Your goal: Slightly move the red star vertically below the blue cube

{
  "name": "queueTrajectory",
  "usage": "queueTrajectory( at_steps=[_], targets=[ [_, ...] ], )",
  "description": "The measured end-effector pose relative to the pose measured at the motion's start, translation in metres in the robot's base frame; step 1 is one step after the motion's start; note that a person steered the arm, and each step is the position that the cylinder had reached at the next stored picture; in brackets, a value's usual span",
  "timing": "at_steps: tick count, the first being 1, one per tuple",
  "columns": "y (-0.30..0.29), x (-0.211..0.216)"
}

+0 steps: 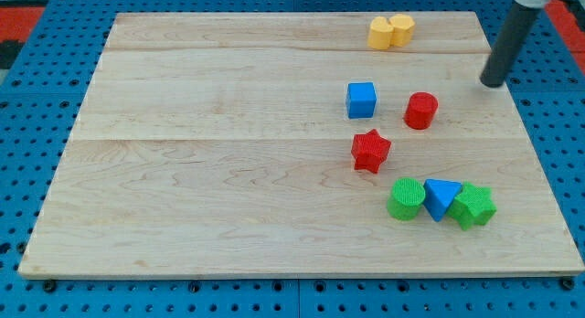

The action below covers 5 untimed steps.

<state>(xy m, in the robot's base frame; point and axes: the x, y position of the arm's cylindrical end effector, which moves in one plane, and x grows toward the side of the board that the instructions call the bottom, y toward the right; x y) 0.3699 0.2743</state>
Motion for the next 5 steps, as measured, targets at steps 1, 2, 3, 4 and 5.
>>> queueTrajectory(
  at_steps=[1, 2, 3, 4, 5],
  targets=[
    [-0.028, 0.061],
    [-0.087, 0.079],
    [-0.136, 0.075],
    [-0.146, 0.083],
    [-0.146, 0.107]
  ],
)
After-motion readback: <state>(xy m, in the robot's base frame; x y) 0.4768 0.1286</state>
